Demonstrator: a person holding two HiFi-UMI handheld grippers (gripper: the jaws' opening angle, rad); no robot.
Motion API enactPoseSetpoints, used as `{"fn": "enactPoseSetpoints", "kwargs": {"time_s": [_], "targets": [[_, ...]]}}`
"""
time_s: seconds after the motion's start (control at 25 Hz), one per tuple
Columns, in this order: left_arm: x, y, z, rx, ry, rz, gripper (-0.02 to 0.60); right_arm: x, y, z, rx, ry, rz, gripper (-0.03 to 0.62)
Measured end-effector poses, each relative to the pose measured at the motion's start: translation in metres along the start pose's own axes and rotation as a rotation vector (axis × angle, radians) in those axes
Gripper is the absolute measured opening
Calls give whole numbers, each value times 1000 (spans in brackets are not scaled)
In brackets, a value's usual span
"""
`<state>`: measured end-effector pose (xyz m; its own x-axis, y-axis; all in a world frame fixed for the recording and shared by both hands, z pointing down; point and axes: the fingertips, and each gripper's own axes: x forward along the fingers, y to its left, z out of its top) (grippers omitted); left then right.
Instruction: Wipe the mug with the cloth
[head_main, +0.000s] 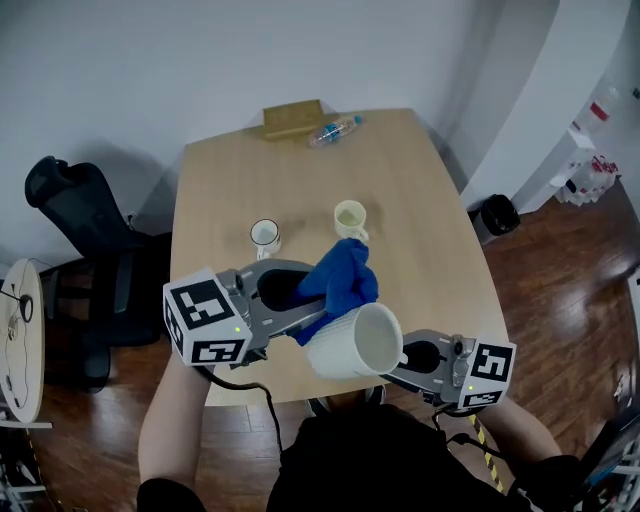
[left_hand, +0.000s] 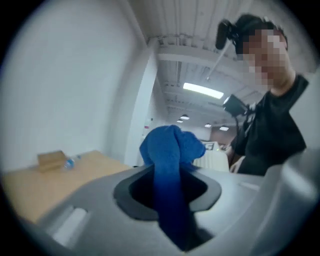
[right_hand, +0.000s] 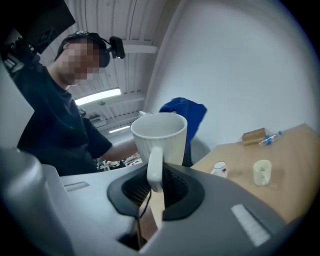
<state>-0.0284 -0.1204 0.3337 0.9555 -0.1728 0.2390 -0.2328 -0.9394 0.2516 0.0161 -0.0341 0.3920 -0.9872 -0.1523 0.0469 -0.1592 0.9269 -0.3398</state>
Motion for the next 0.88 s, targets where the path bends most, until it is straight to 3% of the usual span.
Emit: {"fn": "enactPoseSetpoints", "kwargs": {"time_s": [0.12, 0.24, 0.32, 0.4, 0.56, 0.68, 0.76, 0.8, 0.88], "targets": [[-3, -34, 0, -264, -105, -423, 112, 5, 39, 4, -6, -14, 192, 37], [-19, -69, 8, -470, -303, -811, 112, 14, 79, 25, 18, -35, 338, 37], [-27, -86, 15, -561, -442, -960, 112, 16, 98, 35, 31, -50, 406, 37], [-33, -97, 18, -606, -588, -1028, 112, 14, 110, 43, 67, -80, 476, 37], [-24, -109, 10, -685, -768, -1057, 110, 12, 115, 65, 164, -189, 574, 37], [-22, -106, 9, -727, -853, -1015, 109, 13, 110, 73, 205, -241, 591, 37], [-28, -93, 9, -678, -885, -875, 110, 13, 105, 73, 232, -262, 577, 37], [-34, -79, 9, -636, -893, -752, 112, 13, 99, 72, 250, -272, 554, 37], [-57, -42, 10, -533, -876, -428, 112, 11, 76, 66, 296, -297, 460, 37]]}}
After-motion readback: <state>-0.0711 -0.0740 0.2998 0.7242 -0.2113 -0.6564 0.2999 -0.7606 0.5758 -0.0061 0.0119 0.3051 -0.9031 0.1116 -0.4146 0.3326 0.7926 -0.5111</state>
